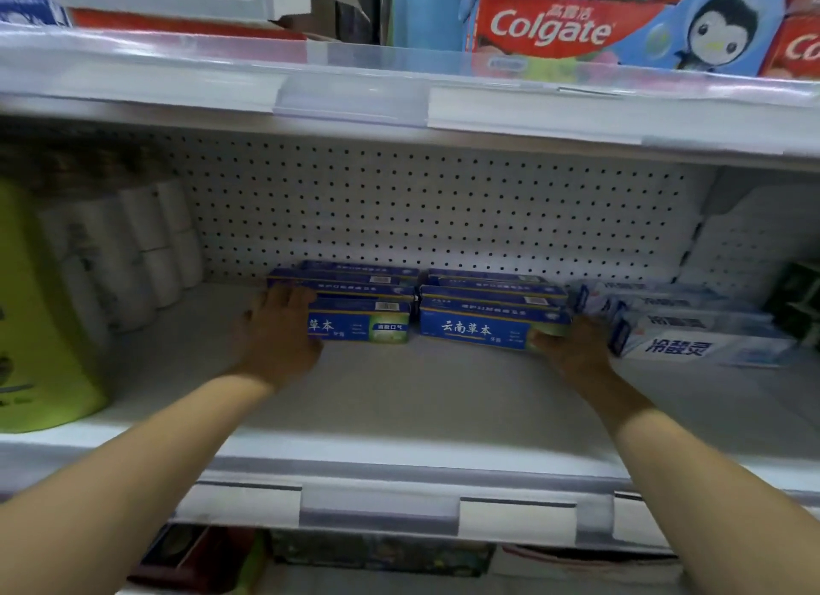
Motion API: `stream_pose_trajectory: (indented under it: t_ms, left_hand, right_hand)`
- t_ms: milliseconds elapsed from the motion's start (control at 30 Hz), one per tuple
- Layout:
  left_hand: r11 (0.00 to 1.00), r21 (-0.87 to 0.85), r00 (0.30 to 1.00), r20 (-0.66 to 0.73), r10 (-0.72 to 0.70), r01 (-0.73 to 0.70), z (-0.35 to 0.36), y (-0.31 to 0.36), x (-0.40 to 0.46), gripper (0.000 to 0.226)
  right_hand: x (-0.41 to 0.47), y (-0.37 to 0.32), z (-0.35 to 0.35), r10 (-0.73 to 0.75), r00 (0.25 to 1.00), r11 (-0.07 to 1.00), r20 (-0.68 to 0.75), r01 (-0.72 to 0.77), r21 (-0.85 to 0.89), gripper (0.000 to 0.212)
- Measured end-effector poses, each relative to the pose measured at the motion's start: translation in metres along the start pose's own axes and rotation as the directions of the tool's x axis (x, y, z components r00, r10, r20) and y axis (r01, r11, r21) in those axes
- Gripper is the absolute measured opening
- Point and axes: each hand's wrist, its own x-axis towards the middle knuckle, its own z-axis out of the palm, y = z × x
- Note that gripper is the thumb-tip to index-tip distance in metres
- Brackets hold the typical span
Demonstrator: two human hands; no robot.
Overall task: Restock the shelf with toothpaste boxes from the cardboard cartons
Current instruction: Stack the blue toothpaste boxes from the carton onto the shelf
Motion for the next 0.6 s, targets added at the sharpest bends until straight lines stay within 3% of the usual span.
stream_pose_trajectory:
  t_ms: [67,133,300,400,533,600]
  left_hand:
    - [1.000,0.030,0.999,0.034,-0.012,0.011,-0.002,0.007,-0.005,0.060]
    - [0.998,0.048,0.999,0.043,-0.033,0.030,-0.006,0.013,-0.011,0.059]
    - [0.989,0.098,0.991,0.066,-0.118,0.111,-0.020,0.024,-0.029,0.065]
    - [0.987,0.103,0.991,0.039,-0.129,0.125,-0.033,0.020,-0.047,0.068]
    - [0.963,0.188,0.981,-0.038,-0.190,0.194,-0.061,0.010,-0.081,0.064]
    - [0.936,0.248,0.968,-0.052,-0.244,0.249,-0.077,0.000,-0.101,0.060]
  right_hand:
    - [0.012,0.010,0.005,0.050,0.998,0.993,0.040,-0.045,-0.105,0.081]
    - [-0.005,-0.013,-0.003,0.056,0.998,0.961,0.034,-0.045,-0.272,0.078]
    - [-0.052,-0.064,-0.020,-0.147,0.988,0.874,0.047,0.152,-0.461,0.070]
    - [-0.077,-0.092,-0.015,-0.321,0.926,0.804,0.198,0.377,-0.459,0.064]
    - [-0.128,-0.141,0.006,-0.359,0.832,0.766,0.424,0.522,-0.376,0.070]
    - [-0.158,-0.161,0.019,-0.428,0.750,0.731,0.505,0.616,-0.295,0.070]
